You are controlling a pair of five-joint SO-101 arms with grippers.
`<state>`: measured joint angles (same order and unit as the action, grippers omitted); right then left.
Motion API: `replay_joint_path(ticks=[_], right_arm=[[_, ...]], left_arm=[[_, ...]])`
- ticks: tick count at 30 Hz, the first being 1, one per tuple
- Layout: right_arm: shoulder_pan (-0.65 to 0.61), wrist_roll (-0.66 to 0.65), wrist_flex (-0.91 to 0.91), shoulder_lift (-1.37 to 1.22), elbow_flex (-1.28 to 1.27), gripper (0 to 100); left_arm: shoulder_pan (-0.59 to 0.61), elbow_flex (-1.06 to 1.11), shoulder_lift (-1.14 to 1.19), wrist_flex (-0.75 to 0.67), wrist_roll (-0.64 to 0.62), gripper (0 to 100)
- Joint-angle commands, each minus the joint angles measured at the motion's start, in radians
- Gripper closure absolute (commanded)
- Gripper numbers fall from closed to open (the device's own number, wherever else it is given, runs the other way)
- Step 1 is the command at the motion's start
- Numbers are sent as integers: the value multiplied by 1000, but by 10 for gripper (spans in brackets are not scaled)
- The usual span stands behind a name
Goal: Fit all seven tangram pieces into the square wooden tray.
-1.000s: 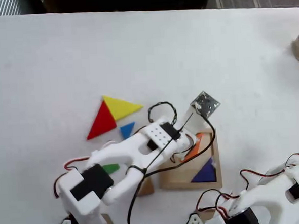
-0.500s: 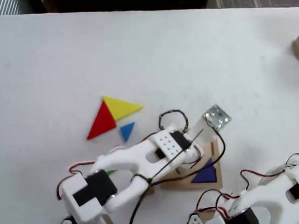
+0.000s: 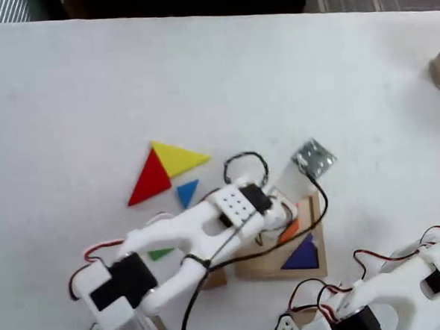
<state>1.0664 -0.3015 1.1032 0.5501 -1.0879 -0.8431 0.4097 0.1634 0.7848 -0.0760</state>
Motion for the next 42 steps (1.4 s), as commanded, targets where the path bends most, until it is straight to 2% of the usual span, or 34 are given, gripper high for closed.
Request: replay_joint_path(ticks=[1, 5, 11, 15, 20, 28, 36, 42], right_arm=[[-10, -9, -12, 28, 14, 981], [-10, -9, -12, 28, 14, 981], [-10, -9, -12, 28, 14, 981], [-10, -9, -12, 28, 14, 981], [-10, -9, -12, 28, 14, 981], [-10, -9, -12, 28, 14, 981], [-8, -9, -12, 28, 14, 981], [-8, -9, -24, 24, 14, 981]], left_arm=[[84, 21, -140, -107, 0, 977], [76, 92, -173, -278, 0, 977], [-27, 173, -136, -575, -2, 977], [-73, 169, -21, -669, -2, 976], [-58, 97, 110, -666, -2, 976], [-48, 91, 99, -612, 2, 976], [44, 98, 48, -358, 8, 976], [62, 158, -19, -348, 8, 976]])
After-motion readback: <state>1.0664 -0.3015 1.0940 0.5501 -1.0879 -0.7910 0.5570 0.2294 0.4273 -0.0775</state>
